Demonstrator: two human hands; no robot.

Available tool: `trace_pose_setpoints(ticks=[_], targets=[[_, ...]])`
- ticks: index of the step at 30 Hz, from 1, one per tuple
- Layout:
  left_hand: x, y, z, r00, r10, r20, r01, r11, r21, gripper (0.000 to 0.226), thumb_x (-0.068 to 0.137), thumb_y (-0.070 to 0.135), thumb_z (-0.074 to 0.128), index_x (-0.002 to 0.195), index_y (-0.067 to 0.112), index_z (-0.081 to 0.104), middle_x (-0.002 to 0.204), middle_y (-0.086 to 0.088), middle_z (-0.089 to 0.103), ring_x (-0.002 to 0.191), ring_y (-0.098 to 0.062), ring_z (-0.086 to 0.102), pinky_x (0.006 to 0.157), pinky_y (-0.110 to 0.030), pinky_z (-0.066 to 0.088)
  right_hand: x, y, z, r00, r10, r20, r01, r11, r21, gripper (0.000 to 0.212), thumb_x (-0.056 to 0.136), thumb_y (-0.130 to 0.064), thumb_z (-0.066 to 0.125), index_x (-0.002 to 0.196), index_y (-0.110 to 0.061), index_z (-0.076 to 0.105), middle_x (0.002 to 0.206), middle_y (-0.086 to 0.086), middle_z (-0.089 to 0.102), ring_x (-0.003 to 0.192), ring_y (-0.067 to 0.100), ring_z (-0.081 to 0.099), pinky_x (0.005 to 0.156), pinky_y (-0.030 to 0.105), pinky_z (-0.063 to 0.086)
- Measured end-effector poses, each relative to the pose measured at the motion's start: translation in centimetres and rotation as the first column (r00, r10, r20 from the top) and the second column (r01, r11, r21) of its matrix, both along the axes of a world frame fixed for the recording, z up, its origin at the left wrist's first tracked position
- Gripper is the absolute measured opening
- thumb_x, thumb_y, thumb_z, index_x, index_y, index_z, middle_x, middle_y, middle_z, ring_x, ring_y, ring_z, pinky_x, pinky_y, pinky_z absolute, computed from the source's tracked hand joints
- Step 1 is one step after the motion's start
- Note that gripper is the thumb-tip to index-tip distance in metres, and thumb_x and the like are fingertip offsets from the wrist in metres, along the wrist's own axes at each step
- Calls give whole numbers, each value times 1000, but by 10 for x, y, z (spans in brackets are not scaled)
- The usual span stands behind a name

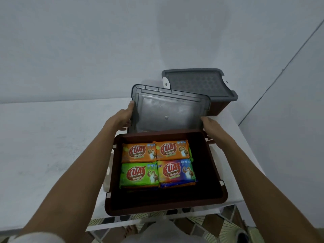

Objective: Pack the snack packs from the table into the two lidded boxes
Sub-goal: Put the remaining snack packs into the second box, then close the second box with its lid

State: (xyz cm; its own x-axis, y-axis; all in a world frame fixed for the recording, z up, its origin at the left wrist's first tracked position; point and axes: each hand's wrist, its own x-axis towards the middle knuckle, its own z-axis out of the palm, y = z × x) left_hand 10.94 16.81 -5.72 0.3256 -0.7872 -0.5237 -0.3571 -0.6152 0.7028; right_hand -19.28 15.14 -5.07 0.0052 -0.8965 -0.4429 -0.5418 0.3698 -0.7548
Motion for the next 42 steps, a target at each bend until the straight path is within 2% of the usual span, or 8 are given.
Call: trace_pose_setpoints(ticks=[9, 13, 18, 23, 26, 29, 33, 42], targets=[[19, 34, 26, 993, 68, -93, -90, 961, -261, 83, 92, 70, 7, 143, 17, 45, 122, -16, 63, 113, -29, 59, 102, -47, 41, -8, -1, 21, 975, 2, 222, 32, 988, -150, 56, 103, -42, 14, 137, -12, 48, 100, 13, 72, 96, 26, 59, 78, 35, 41], [26, 59, 36, 975, 105, -197, -173, 911, -373, 84, 91, 73, 8, 132, 16, 55, 110, -11, 68, 108, -25, 63, 102, -44, 45, -18, 4, 28, 908, 17, 418, 46, 989, -142, 59, 100, -45, 18, 127, -15, 61, 102, 13, 73, 97, 27, 57, 77, 35, 40], [25, 94, 46, 923, 81, -375, -227, 904, -363, 81, 94, 69, 19, 105, 11, 74, 96, -8, 68, 87, -21, 63, 83, -33, 51, -25, 17, 42, 773, 7, 635, 56, 995, -79, 55, 101, -47, 34, 102, -8, 73, 92, 8, 71, 85, 21, 59, 76, 32, 47], [10, 123, 31, 998, 2, -67, -36, 862, -505, 16, 95, 31, 60, 104, 23, 70, 96, -3, 67, 87, -20, 65, 68, -30, 51, -27, 42, 35, 935, 179, 307, -32, 903, -428, 18, 93, -11, 61, 105, -19, 71, 89, 4, 70, 84, 20, 66, 70, 24, 52], [2, 137, 17, 986, 40, 164, 46, 871, -489, 24, 94, 31, 60, 117, 35, 61, 96, 3, 62, 84, -16, 62, 66, -30, 50, -29, 57, 26, 979, 203, 20, -159, 823, -545, 29, 91, -10, 62, 114, -26, 66, 80, 1, 66, 72, 15, 63, 60, 13, 45], [-8, 151, 4, 932, 60, 356, 130, 865, -485, 32, 96, 28, 54, 127, 35, 53, 94, 4, 61, 84, -18, 62, 73, -32, 50, -29, 72, 8, 956, 159, -245, -277, 763, -585, 33, 92, -12, 59, 122, -23, 64, 86, -2, 63, 70, 12, 59, 69, 17, 43], [-20, 171, -9, 804, 146, 577, 202, 844, -496, 40, 95, 28, 52, 133, 34, 47, 107, 1, 57, 90, -18, 57, 71, -35, 50, -30, 89, -14, 933, 89, -349, -306, 704, -641, 33, 93, -9, 57, 125, -14, 63, 101, 8, 57, 80, 17, 56, 80, 25, 46], [-19, 200, -22, 910, 160, 382, 14, 910, -414, 59, 93, 48, 54, 147, 37, 31, 143, -4, 47, 120, -25, 54, 93, -49, 49, -38, 106, -24, 912, 134, -388, -358, 721, -594, 35, 93, -14, 56, 127, -18, 61, 114, 12, 55, 101, 23, 49, 85, 26, 35]])
